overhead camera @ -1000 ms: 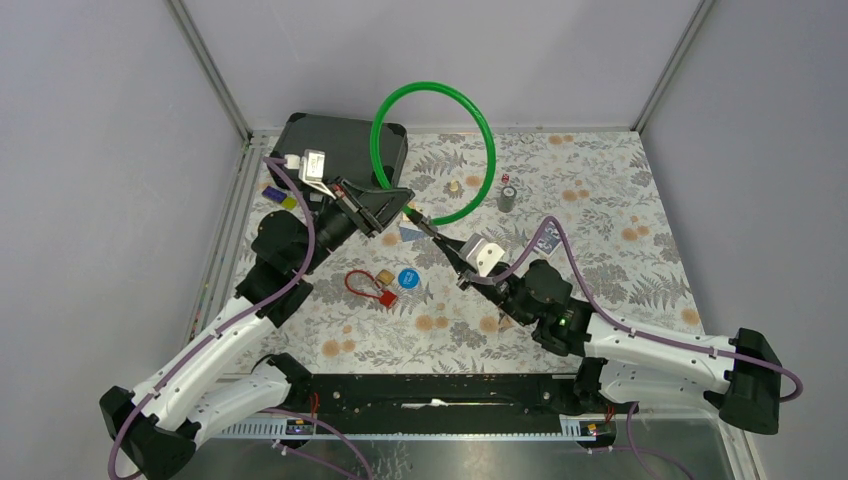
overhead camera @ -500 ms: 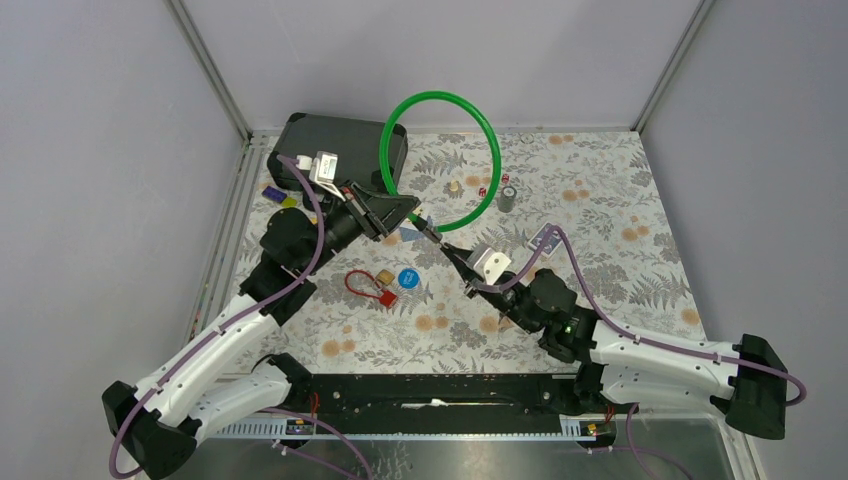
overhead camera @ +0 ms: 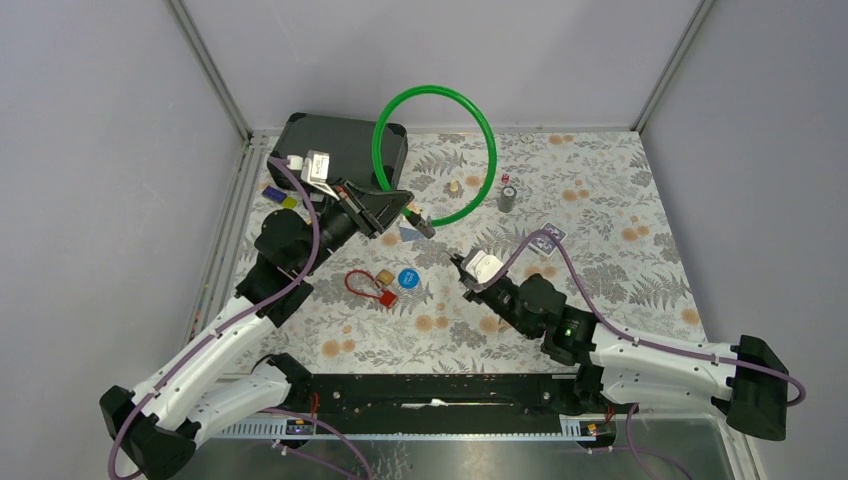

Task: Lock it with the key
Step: Lock the lock, then place the key at the center of the board, then place the lock at the center of the board.

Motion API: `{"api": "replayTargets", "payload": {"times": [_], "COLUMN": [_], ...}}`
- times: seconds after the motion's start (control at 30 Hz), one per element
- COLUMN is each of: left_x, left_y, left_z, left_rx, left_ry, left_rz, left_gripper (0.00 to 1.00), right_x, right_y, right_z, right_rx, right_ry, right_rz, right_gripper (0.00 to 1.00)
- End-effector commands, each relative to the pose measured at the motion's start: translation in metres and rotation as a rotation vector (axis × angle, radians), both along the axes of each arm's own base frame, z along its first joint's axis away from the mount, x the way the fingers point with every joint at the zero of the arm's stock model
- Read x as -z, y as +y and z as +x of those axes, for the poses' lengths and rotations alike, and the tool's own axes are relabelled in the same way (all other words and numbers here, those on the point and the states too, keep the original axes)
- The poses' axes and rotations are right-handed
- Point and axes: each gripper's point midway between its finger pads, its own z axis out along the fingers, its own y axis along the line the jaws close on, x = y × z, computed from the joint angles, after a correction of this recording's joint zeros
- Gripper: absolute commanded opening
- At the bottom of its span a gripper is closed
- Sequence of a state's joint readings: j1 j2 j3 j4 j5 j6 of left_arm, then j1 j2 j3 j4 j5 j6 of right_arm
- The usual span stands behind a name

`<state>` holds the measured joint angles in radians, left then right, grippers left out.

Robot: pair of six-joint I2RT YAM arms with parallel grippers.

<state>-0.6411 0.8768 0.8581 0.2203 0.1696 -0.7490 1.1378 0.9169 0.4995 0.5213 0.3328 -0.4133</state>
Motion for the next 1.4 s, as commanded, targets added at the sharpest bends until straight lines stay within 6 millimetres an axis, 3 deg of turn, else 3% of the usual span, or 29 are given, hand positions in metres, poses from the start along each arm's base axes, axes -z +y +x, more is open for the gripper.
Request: {"api": "replayTargets", "payload": {"times": [0.0, 0.1, 0.27, 0.47, 0.6, 0.63, 0.67, 0.7, 0.73, 0.83, 1.13, 1.37], "left_x": [-0.062, -0.05, -0.002, 0.038, 0.054, 0.058, 0.062, 0.067, 0.074, 0.1, 0.184, 0.268], "left_y": [0.02, 0.026, 0.04, 0.041, 0.04, 0.04, 0.041, 0.043, 0.046, 0.054, 0.063, 0.091], "left_z": [-0.007, 0.004, 0.031, 0.042, 0.045, 0.045, 0.045, 0.046, 0.047, 0.05, 0.033, 0.007], "left_rx": [-0.069, -0.132, -0.283, -0.325, -0.328, -0.333, -0.338, -0.349, -0.361, -0.413, -0.422, -0.531], "left_ry": [-0.158, -0.116, 0.029, 0.123, 0.167, 0.176, 0.185, 0.195, 0.207, 0.254, 0.468, 0.737], "left_rz": [-0.096, -0.06, 0.051, 0.067, 0.091, 0.099, 0.11, 0.12, 0.135, 0.176, 0.264, 0.355], "left_gripper": [0.0, 0.0, 0.0, 0.0, 0.0, 0.0, 0.0, 0.0, 0.0, 0.0, 0.0, 0.0], "right_x": [-0.006, 0.013, 0.054, 0.119, 0.151, 0.155, 0.158, 0.16, 0.16, 0.157, 0.131, 0.124], "right_y": [-0.011, -0.02, -0.039, -0.075, -0.106, -0.113, -0.119, -0.122, -0.125, -0.125, -0.121, -0.114], "right_z": [0.005, 0.009, -0.003, -0.024, -0.02, -0.019, -0.018, -0.016, -0.015, -0.01, 0.01, 0.015], "right_rx": [0.083, 0.178, 0.388, 0.582, 0.706, 0.732, 0.75, 0.761, 0.768, 0.778, 0.757, 0.719], "right_ry": [0.084, 0.227, 0.575, 0.845, 0.926, 0.928, 0.927, 0.921, 0.917, 0.896, 0.781, 0.755], "right_rz": [0.061, 0.044, 0.023, 0.071, 0.081, 0.078, 0.068, 0.058, 0.052, 0.04, 0.05, 0.093], "right_gripper": [0.0, 0.0, 0.0, 0.0, 0.0, 0.04, 0.19, 0.32, 0.39, 0.46, 0.5, 0.5]}}
